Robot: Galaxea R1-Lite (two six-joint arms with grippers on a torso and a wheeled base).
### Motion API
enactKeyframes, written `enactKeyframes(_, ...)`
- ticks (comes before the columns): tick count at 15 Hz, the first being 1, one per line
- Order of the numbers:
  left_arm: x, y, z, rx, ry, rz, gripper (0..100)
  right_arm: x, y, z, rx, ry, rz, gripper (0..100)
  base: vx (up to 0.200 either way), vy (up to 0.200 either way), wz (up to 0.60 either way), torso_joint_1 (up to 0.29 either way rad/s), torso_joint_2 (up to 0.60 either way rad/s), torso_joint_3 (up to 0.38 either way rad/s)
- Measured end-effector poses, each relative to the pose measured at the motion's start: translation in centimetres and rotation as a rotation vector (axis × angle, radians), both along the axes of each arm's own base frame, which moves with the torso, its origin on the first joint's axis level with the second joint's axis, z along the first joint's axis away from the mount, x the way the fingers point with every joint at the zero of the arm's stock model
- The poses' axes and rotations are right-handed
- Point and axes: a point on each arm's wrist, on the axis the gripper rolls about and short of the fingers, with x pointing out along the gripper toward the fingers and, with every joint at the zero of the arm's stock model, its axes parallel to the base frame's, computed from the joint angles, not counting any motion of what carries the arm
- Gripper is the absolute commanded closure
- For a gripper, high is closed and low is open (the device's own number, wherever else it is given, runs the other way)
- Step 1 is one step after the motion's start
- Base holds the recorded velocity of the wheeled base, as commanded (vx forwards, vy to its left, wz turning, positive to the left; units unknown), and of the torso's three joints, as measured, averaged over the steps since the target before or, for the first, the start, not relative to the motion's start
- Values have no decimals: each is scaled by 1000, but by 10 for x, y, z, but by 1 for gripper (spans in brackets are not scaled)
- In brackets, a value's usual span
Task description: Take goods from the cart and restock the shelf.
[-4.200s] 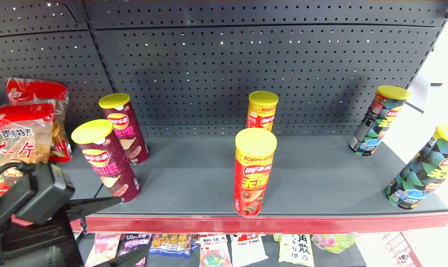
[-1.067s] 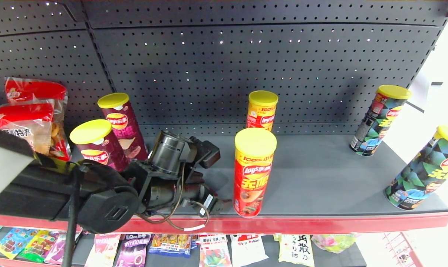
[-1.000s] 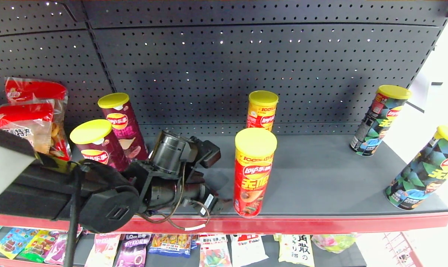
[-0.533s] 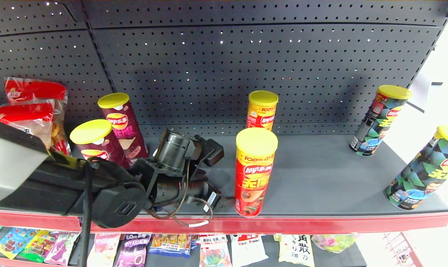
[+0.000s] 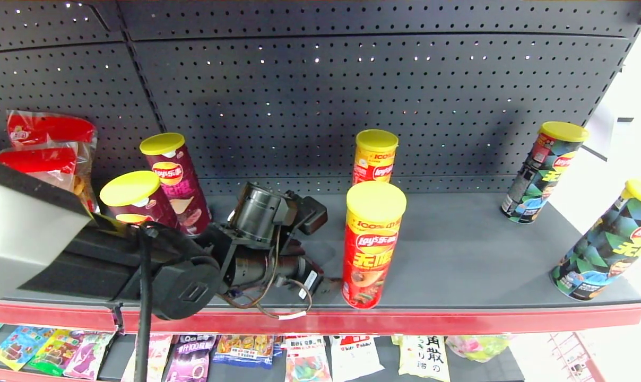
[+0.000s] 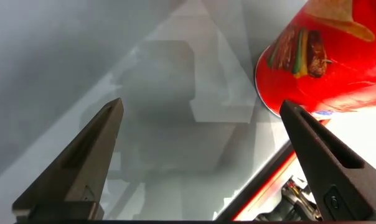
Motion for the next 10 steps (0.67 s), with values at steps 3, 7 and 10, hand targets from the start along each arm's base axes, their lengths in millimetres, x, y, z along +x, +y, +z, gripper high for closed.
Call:
enactKeyframes(3,1,-2,0,-1,-1,-2,0,0,0,0,-1,0,0,0,0,0,0,0,0,0)
enactKeyframes(7,2,-6,0,-5,-6,-9,0,0,0,0,0,0,0,0,0,0,0,0,0,0)
enactKeyframes(10,3,-10,2,-9,-11,-16,0,0,0,0,0,0,0,0,0,0,0,0,0,0)
